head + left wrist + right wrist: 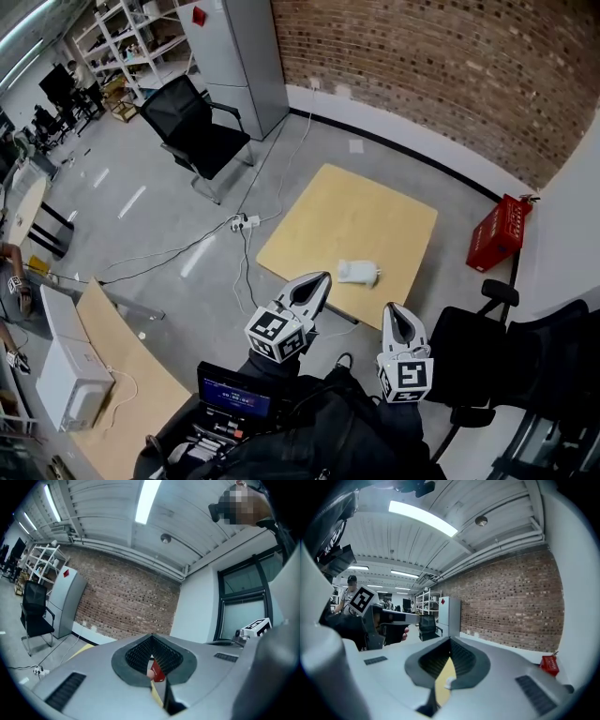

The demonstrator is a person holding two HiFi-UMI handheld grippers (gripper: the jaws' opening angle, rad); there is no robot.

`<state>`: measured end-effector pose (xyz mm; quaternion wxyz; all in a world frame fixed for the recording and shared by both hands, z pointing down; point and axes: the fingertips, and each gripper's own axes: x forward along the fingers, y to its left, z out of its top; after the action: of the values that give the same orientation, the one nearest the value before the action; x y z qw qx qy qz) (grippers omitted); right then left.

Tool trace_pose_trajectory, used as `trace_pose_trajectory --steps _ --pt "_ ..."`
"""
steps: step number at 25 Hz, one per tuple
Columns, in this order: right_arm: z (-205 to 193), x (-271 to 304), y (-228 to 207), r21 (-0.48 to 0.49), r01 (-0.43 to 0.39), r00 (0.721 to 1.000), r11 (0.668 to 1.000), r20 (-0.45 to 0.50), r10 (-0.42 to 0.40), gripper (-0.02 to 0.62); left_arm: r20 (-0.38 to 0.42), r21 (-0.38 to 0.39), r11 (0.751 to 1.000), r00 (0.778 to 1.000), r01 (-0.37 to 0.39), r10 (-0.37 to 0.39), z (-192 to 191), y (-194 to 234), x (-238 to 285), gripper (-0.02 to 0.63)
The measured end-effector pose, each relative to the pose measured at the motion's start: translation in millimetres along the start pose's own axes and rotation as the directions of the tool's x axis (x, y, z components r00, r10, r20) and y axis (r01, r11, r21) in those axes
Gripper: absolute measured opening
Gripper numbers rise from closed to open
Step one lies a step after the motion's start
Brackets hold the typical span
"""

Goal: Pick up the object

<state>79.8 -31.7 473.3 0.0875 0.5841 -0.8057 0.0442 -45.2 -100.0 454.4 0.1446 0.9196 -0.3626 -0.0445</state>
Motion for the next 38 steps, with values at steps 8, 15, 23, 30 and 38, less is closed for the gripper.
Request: trace_pose_trajectory --steps 8,15,23,30,38 --pt "-6 24 -44 0.043 -0.018 1.000 0.999 0.026 0.017 0.004 -0.040 0.043 0.999 0.999 -0.030 0.032 -7 2 44 -0.002" --pt "-17 39 -76 0.080 -0.025 1.000 0.996 0.020 0.024 0.005 -0.093 0.052 0.994 0.991 -0.095 0.099 -25 11 61 -0.002" --pt "-48 60 -85 0.120 -0.047 0.996 0.992 -0.064 0.055 0.005 -0.157 0.054 0.987 0.975 -0.152 0.159 -49 31 60 -0.002" --pt "-81 74 -81 0.156 -0.030 0.983 0.987 -0.174 0.058 0.016 -0.225 0.028 0.988 0.962 -0.154 0.156 -77 51 62 -0.002" --pt "-152 105 -79 0.333 0.018 0.939 0.943 -0.330 0.099 0.115 -0.320 -0.013 0.988 0.937 -0.151 0.139 -126 78 75 -0.002"
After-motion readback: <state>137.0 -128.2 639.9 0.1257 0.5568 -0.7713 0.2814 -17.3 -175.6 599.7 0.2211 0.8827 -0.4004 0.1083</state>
